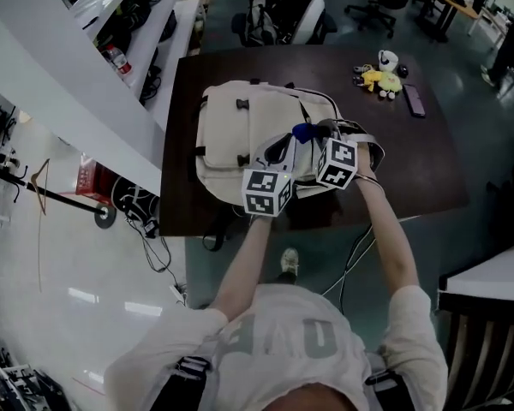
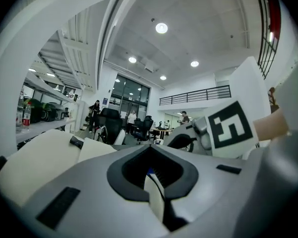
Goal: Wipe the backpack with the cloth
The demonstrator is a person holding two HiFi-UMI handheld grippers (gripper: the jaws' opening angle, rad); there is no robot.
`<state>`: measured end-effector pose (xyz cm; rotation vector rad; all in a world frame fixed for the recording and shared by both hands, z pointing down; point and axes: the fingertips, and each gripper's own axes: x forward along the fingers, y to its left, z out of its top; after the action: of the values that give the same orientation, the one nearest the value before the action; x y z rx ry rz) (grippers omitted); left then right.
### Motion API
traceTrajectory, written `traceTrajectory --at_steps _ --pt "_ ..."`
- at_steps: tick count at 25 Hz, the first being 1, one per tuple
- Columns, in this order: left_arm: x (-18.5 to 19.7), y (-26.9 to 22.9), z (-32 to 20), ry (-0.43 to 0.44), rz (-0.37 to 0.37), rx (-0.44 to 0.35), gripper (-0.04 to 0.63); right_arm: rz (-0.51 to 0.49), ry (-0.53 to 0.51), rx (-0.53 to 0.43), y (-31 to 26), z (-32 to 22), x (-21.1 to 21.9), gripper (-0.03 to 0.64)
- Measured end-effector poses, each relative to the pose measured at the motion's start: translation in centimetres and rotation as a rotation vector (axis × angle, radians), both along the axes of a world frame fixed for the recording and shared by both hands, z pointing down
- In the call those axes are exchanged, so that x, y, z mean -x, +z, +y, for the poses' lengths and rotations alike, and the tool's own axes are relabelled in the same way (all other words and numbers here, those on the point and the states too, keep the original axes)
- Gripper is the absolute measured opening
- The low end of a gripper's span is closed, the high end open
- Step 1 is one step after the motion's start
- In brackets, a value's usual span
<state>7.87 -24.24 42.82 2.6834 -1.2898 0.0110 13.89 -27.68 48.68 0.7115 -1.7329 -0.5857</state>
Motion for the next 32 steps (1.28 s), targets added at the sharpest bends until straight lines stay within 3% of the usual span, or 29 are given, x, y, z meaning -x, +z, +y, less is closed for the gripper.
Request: traceTrajectory --at_steps 7,13,21,32 --pt "0.2 0.9 -6.6 -0.068 0.035 0.037 0.003 0.017 0.030 0.002 -0.7 -11.1 -2.2 0.041" --pt "0.9 3.2 -9.0 -0.118 0.025 0.105 0.003 0.033 0.020 0.033 2.3 -17.2 -0.8 0.041" --pt "0.6 3.6 -9.7 -0.114 0.041 0.112 0.003 0.208 -0.098 0.128 7.2 -17.0 0.4 0.041" --pt "0.0 4.2 -9.6 -0.096 -0.013 0.100 0.003 0.140 -0.051 0.164 8.3 -14.4 -0.7 0.041"
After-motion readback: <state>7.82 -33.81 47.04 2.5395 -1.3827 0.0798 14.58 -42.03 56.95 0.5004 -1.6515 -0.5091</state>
